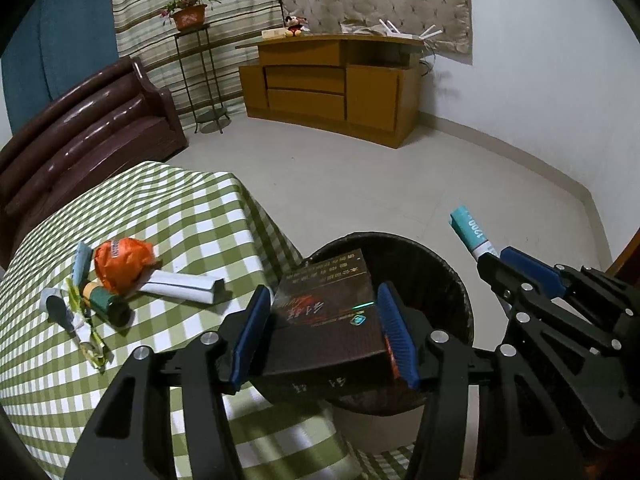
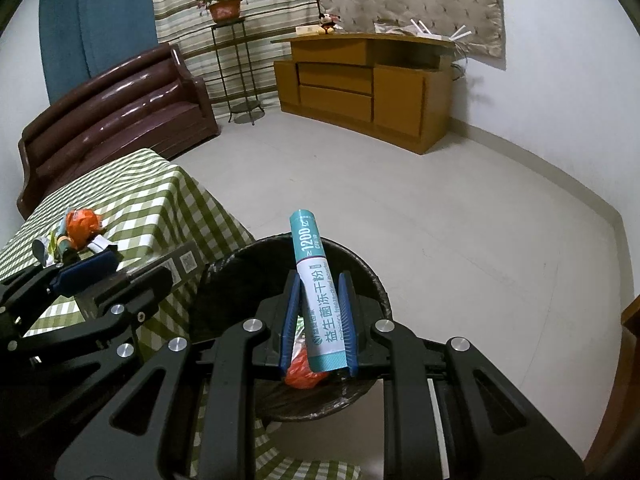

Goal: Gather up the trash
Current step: 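Carry both items over the black bin and open both grippers, then move both tools back over the trash on the table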

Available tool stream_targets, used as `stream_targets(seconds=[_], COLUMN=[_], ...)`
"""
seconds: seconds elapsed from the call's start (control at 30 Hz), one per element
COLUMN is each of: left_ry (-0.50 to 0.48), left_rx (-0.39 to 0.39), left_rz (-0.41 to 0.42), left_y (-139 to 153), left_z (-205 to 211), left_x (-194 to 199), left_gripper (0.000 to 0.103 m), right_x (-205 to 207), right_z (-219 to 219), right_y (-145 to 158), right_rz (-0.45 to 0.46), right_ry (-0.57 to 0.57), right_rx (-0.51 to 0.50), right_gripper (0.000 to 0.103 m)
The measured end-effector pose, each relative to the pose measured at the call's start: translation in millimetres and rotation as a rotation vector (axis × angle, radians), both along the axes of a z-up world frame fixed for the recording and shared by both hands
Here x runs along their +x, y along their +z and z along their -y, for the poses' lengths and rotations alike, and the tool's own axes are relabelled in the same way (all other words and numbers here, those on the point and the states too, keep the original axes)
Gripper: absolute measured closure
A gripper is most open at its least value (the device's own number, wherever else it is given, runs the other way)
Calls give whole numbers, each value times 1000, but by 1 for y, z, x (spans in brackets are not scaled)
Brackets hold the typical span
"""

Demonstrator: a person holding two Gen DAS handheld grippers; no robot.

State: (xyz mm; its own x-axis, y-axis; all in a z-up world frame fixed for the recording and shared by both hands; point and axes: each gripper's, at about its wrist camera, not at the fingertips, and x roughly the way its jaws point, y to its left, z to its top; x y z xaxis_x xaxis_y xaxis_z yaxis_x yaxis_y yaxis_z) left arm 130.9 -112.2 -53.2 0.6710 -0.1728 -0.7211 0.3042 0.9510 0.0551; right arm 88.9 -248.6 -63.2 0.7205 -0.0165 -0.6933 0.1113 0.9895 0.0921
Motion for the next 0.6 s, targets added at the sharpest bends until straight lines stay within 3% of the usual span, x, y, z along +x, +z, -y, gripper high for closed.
stream_targets(seconds=[0.5, 0.6], left_ry=[-10, -6], left_rx=[18, 16], left_rz=[-10, -9], left_y=[-2, -2], left_z=[15, 13], left_x=[7, 6], left_gripper=[49, 49], right_x=[7, 7], right_z=[9, 12], right_y=[-16, -16], right_rz=[-35, -34], right_ry=[-16, -25], right_rx=[30, 40], right_gripper=[82, 72])
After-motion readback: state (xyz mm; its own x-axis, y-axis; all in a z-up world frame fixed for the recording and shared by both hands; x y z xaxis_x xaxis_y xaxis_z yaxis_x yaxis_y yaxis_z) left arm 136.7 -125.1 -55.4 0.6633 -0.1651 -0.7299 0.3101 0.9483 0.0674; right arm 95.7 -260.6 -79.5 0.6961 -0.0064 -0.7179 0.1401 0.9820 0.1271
